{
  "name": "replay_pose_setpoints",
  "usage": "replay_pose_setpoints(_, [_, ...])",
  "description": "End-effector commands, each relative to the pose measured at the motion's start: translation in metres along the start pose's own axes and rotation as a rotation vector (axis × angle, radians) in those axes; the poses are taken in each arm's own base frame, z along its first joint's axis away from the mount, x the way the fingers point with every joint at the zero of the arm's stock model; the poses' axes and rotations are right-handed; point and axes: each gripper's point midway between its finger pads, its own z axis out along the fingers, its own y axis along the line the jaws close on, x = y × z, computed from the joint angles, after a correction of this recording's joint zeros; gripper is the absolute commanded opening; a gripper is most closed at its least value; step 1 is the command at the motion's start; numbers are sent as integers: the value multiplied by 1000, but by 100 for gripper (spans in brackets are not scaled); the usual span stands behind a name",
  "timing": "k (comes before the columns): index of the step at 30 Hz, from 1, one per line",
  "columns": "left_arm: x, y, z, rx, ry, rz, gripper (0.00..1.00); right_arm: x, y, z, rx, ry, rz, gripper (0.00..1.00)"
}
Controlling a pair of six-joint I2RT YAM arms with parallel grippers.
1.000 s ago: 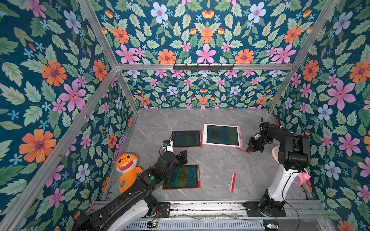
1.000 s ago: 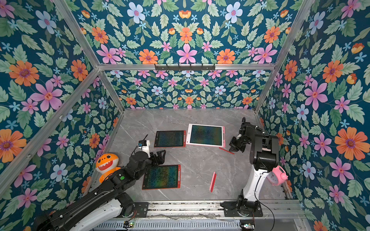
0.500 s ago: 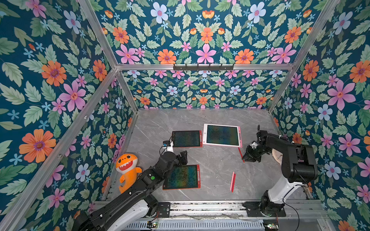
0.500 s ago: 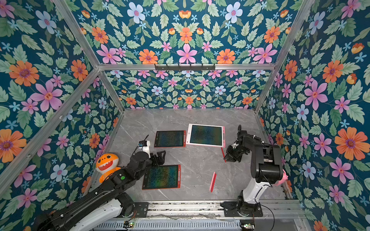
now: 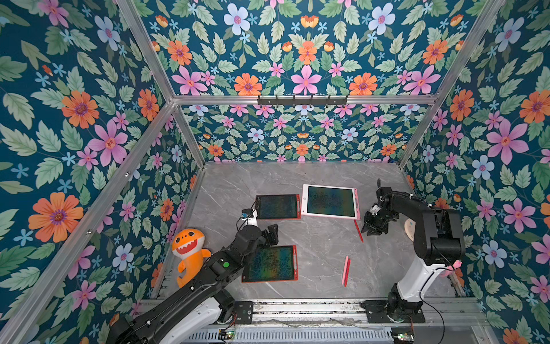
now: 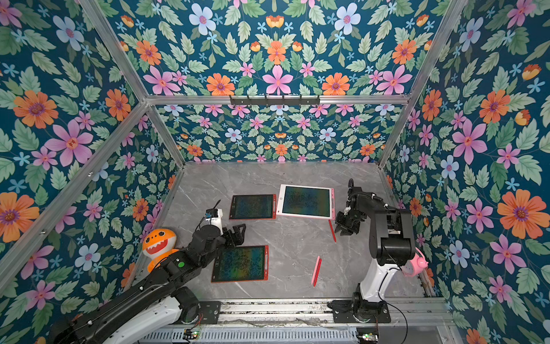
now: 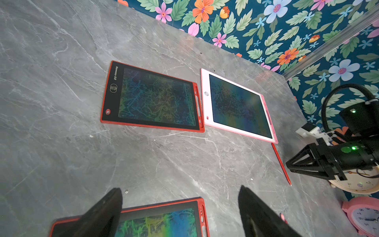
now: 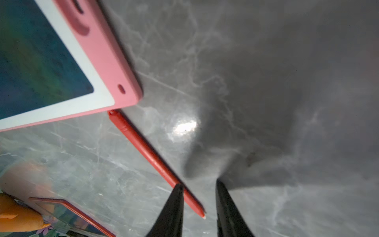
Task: Place the stylus back onto the writing tablet
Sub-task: Adjust the stylus at the center of the board, then pick up the stylus from the center of the board.
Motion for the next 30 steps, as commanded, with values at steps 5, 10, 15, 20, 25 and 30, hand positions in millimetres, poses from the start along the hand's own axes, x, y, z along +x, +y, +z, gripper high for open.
replay_pose_setpoints(5, [1,4,-2,-17,2,4,93,1,8,3,17,16,-55,32])
replay_pose_setpoints(10, [2,6,-2,-23,3,3,93,1,4,9,89,19,-86,29])
replay_pose_setpoints(15, [2,6,-1,-24,2,1,93,0,-5,20,197,23,-93,19])
replay_pose_setpoints(20, [2,7,-2,-25,-1,1,93,1,-6,29,228,34,-89,16])
replay_pose_setpoints(25, [3,10,-2,-37,2,1,93,0,-5,28,271,41,-102,15])
replay_pose_setpoints(30, [7,29,-3,-143,7,-33,93,2,-2,28,347,25,-125,0])
